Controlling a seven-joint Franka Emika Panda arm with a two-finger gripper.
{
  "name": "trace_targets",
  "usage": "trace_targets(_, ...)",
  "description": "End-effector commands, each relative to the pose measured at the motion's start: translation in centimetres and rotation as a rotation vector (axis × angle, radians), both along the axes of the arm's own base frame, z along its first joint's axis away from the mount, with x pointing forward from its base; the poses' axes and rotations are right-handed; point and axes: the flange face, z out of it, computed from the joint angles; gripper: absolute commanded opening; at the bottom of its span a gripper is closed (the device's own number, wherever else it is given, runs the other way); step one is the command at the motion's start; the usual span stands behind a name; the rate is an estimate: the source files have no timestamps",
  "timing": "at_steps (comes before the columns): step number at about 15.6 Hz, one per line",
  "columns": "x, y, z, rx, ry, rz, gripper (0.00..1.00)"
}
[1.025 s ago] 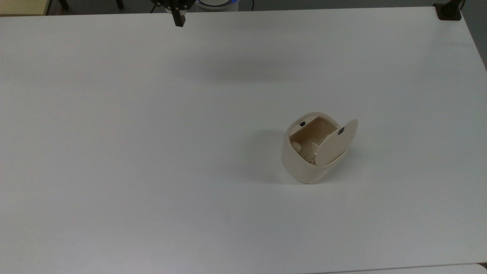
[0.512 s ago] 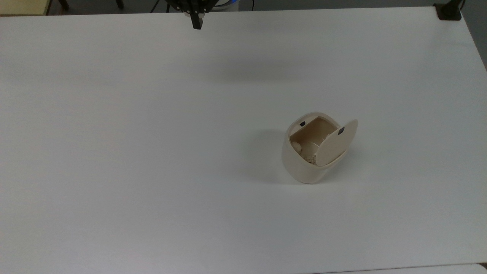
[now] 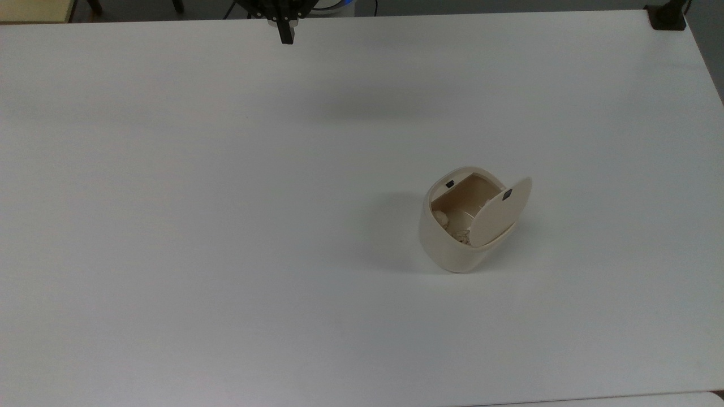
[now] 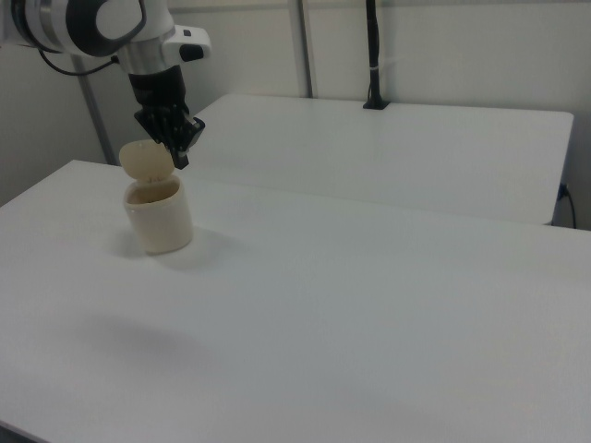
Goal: Open the trash bin
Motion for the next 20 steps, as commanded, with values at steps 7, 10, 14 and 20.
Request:
trace_targets(7,-1.0,-1.6,0.3,-0.062,0.003,0.018,0.87)
trace_targets(10,-1.2,-2.0,0.4,-0.105,0.02,0.024,1.0)
trace_targets(14,-1.3,-1.8,0.3,-0.106,0.027,0.03,1.0)
trace_targets(20,-1.5,-2.3,0.7,-0.11,0.021,0.088,1.0)
